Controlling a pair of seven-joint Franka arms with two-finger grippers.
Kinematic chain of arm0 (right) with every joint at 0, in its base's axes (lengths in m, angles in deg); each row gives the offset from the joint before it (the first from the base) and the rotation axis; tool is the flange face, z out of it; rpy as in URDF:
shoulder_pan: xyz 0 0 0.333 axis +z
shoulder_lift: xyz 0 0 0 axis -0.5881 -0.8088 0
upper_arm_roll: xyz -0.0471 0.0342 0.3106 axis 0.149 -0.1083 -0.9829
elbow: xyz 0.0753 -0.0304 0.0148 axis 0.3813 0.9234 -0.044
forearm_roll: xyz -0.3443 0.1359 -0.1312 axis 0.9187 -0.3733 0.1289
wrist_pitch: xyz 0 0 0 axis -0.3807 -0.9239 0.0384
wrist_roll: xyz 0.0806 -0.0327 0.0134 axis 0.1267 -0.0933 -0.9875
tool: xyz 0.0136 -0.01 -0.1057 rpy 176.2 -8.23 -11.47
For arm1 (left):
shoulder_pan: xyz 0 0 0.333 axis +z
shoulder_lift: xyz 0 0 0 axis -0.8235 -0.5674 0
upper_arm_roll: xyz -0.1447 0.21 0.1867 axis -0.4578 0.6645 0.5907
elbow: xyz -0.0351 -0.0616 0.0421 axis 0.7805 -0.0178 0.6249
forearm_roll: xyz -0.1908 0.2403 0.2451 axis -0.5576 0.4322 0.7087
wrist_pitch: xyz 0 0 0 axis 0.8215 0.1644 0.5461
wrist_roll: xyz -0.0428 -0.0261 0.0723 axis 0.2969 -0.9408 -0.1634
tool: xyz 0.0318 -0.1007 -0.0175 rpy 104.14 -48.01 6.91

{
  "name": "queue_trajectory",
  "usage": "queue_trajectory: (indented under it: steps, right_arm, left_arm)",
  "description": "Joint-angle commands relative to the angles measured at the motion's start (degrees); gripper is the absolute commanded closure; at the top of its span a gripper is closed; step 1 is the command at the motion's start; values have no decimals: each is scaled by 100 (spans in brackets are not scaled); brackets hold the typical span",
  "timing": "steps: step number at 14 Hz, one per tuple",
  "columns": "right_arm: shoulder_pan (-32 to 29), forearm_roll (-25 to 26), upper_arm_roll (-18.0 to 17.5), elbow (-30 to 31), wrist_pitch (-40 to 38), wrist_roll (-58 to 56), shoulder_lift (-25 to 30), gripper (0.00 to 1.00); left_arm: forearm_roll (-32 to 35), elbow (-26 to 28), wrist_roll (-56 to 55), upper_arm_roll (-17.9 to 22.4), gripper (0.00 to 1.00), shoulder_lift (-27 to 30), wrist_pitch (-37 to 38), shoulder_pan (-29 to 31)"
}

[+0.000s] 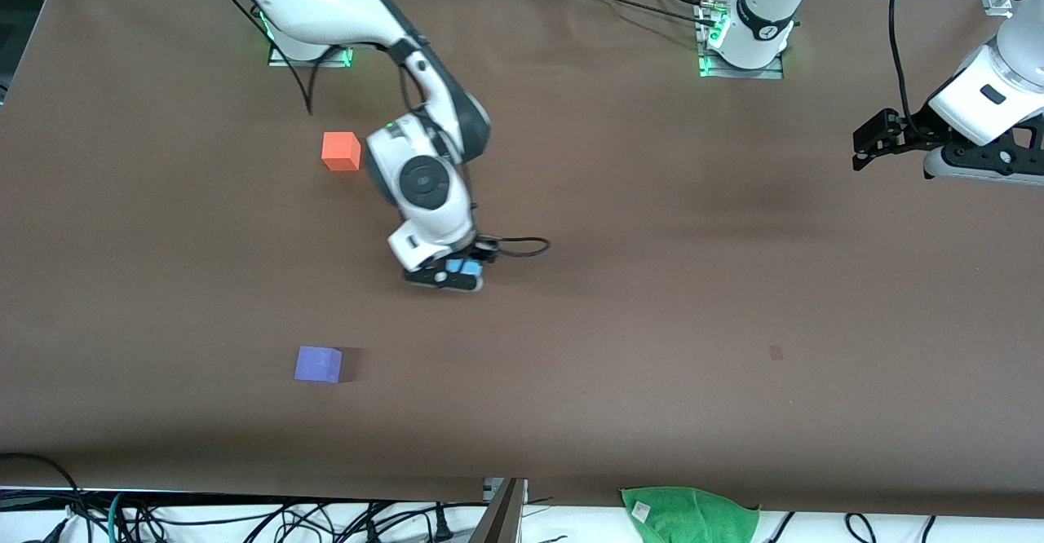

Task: Place blue block between orange and purple blocks
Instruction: 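Carry the blue cube with the right gripper between orange and purple cubes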

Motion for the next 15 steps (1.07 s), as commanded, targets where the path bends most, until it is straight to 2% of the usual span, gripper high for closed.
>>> queue_trajectory:
  steps: [1, 5, 9, 15]
  right_arm:
    - [-473, -43, -66, 925, -35, -1226, 672, 86]
    - [-1264, -227, -66, 2410, 342, -2826, 1561, 84]
    - [-1775, -254, -49, 3993, 1554, -3707, 2142, 83]
    - [-1969, -623, -31, 4075, 1864, -3735, 1984, 83]
  left_arm:
    - [140, -51, 56, 10, 0, 47, 94, -27]
    - [131, -51, 56, 10, 0, 47, 94, -27]
    - [131, -51, 56, 10, 0, 47, 94, -27]
    - [140, -59, 56, -8, 0, 47, 94, -27]
